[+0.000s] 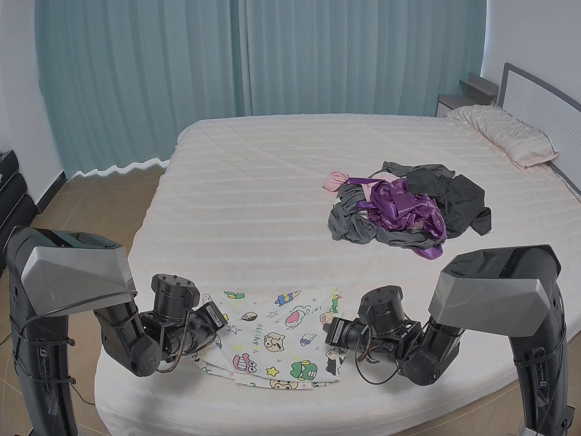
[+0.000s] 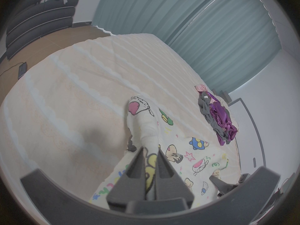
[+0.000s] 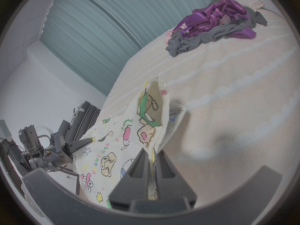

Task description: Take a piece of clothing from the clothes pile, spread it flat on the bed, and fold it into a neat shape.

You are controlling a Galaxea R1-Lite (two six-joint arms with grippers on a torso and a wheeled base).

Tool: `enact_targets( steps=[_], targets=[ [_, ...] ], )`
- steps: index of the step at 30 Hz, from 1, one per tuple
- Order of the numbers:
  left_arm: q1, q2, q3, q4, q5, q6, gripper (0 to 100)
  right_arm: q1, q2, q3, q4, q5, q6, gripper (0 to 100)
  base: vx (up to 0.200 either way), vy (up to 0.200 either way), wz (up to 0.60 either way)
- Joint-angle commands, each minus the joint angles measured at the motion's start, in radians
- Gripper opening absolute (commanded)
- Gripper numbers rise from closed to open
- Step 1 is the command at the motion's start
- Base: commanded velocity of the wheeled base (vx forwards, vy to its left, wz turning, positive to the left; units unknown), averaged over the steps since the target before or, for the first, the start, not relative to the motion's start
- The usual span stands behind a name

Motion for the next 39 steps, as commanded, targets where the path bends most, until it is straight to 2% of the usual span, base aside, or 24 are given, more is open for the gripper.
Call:
enact_targets(
  steps=[1,18,39],
  targets=[
    [-0.016,-0.011,0.002,-0.001,0.0,-0.001,0,-0.008,-0.003,0.002,-0.001,0.001,0.0,0,0.0,-0.2,0.0],
    [-0.03,-0.07,0.025,-0.001,0.0,-0.009,0,-0.027,-0.038,0.048,-0.041,0.006,0.0,0,0.0,-0.2,0.0],
    [-0.042,-0.06,0.025,-0.001,-0.003,-0.035,0,-0.048,-0.043,0.059,-0.041,0.006,0.0,0,0.0,-0.2,0.0]
  ],
)
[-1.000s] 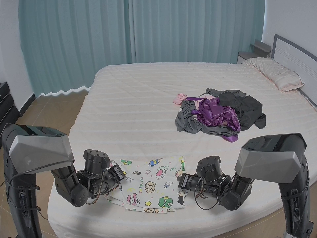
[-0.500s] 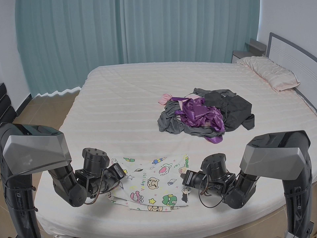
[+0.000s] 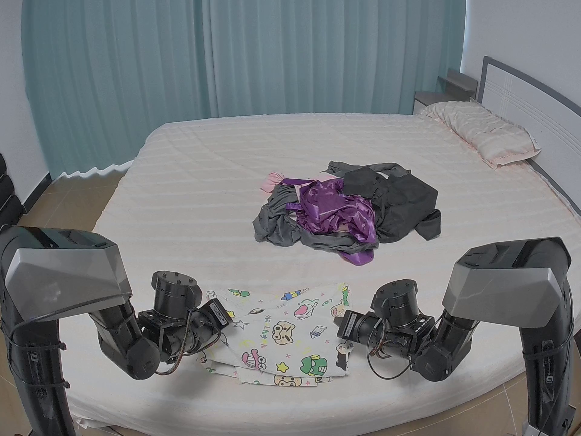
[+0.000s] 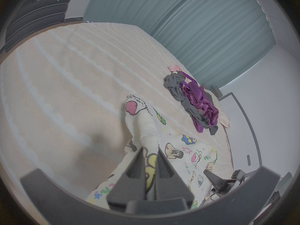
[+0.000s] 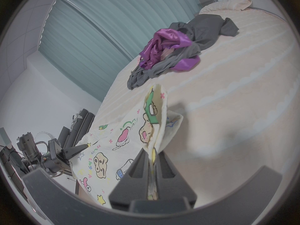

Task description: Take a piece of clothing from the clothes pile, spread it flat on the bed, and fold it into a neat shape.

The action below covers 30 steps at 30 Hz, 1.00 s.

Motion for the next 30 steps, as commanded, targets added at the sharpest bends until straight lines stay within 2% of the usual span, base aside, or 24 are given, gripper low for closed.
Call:
enact_targets(
  steps=[1,11,21,22,25,30],
  targets=[
    [-0.001,0.004,0.0,0.0,0.0,-0.001,0,-0.005,-0.001,0.002,0.0,0.0,0.0,0,0.0,-0.2,0.0],
    [0.001,0.009,-0.003,0.0,-0.002,-0.001,0,-0.011,0.0,0.0,-0.003,-0.003,0.0,0,0.0,-0.2,0.0],
    [0.001,0.029,0.009,0.0,0.001,0.001,0,-0.01,0.008,0.017,-0.003,0.007,-0.012,0,0.0,0.0,0.0],
    [0.003,0.029,0.013,0.0,0.0,0.001,100,-0.008,0.005,0.02,-0.003,0.014,-0.012,100,0.0,0.0,0.0],
    [0.004,0.027,0.029,0.0,-0.002,0.001,100,-0.007,-0.007,0.043,-0.003,0.03,-0.015,100,0.0,0.0,0.0],
    [0.026,0.027,0.057,0.0,-0.003,0.001,100,-0.03,-0.036,0.077,-0.003,0.023,-0.051,100,0.0,0.0,0.0]
  ],
)
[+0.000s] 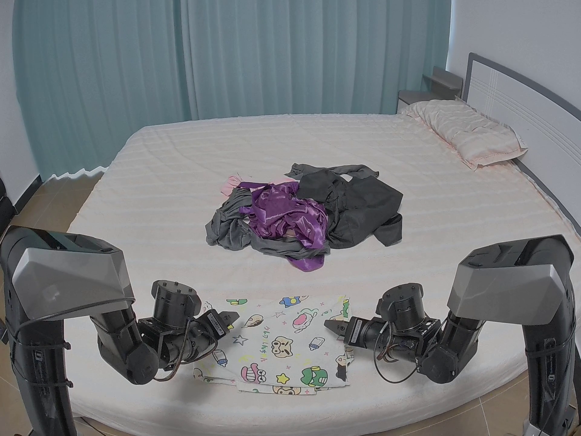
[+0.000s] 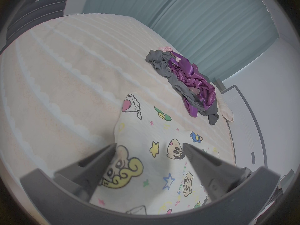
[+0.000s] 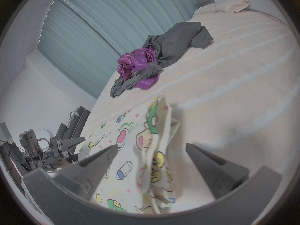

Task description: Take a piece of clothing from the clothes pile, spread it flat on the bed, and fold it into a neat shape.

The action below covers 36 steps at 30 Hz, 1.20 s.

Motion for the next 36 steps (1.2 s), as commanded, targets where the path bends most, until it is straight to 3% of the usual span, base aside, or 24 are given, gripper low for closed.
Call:
enact_targets(
  steps=[1,6,9,14,16,18,21,29,33,36],
  targets=[
    [0.023,0.002,0.026,-0.002,0.0,0.0,100,-0.022,-0.035,0.037,-0.001,-0.001,-0.021,100,0.0,0.0,0.0],
    [0.065,-0.009,0.081,-0.035,-0.009,0.0,100,-0.023,-0.093,0.126,-0.003,0.035,-0.076,100,0.0,0.0,0.0],
    [0.059,-0.035,0.123,-0.12,-0.009,0.0,100,-0.017,-0.1,0.194,-0.037,0.098,-0.137,100,0.0,0.0,0.0],
    [0.042,-0.1,0.138,-0.135,-0.009,-0.005,100,0.003,-0.085,0.22,-0.061,0.105,-0.157,100,0.0,0.0,0.0],
    [0.036,-0.129,0.138,-0.135,-0.009,-0.025,100,0.009,-0.082,0.223,-0.061,0.11,-0.165,100,0.0,0.0,0.0],
    [0.003,-0.172,0.13,-0.14,-0.021,-0.106,100,0.029,-0.074,0.225,-0.064,0.125,-0.165,100,0.0,0.0,0.0],
    [-0.028,-0.181,0.13,-0.14,-0.056,-0.132,100,0.038,-0.059,0.223,-0.073,0.125,-0.165,100,0.0,0.0,0.0],
    [-0.062,-0.086,0.121,-0.141,-0.078,-0.123,100,0.043,-0.038,0.225,-0.115,0.125,-0.165,100,0.0,0.0,0.0],
    [-0.056,0.023,0.112,-0.164,-0.026,-0.033,100,0.043,-0.041,0.232,-0.116,0.124,-0.166,100,0.0,0.0,0.0],
    [-0.059,0.046,0.109,-0.164,0.0,-0.026,100,0.043,-0.047,0.24,-0.123,0.124,-0.166,100,0.0,0.0,0.0]
  ],
)
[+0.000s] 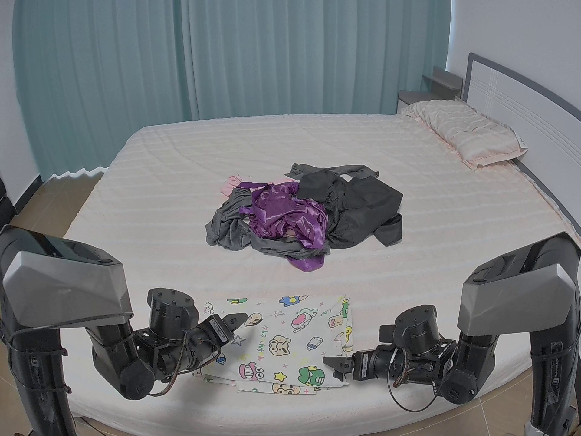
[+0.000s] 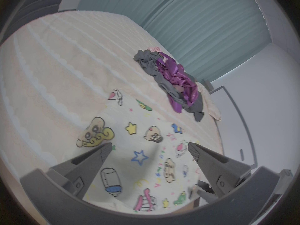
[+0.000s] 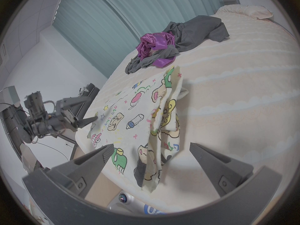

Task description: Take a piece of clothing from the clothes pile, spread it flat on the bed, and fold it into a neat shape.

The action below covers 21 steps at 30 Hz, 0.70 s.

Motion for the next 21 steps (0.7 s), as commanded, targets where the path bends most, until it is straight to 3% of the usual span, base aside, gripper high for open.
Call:
enact_targets(
  steps=[1,10,16,21],
  targets=[
    [-0.005,0.108,-0.011,-0.003,0.031,0.016,100,0.001,-0.005,0.023,-0.03,0.0,-0.002,100,0.0,0.0,0.0],
    [-0.007,0.015,0.016,-0.015,0.034,0.002,100,0.033,-0.015,0.058,-0.08,0.003,-0.003,100,0.0,0.0,0.0],
    [-0.019,-0.106,0.035,-0.016,0.031,-0.073,100,0.061,-0.015,0.07,-0.082,0.04,-0.006,100,0.0,0.0,0.0],
    [-0.019,-0.12,0.029,-0.016,0.031,-0.079,100,0.076,0.029,0.052,-0.104,0.038,-0.019,100,0.0,0.0,0.0]
  ],
)
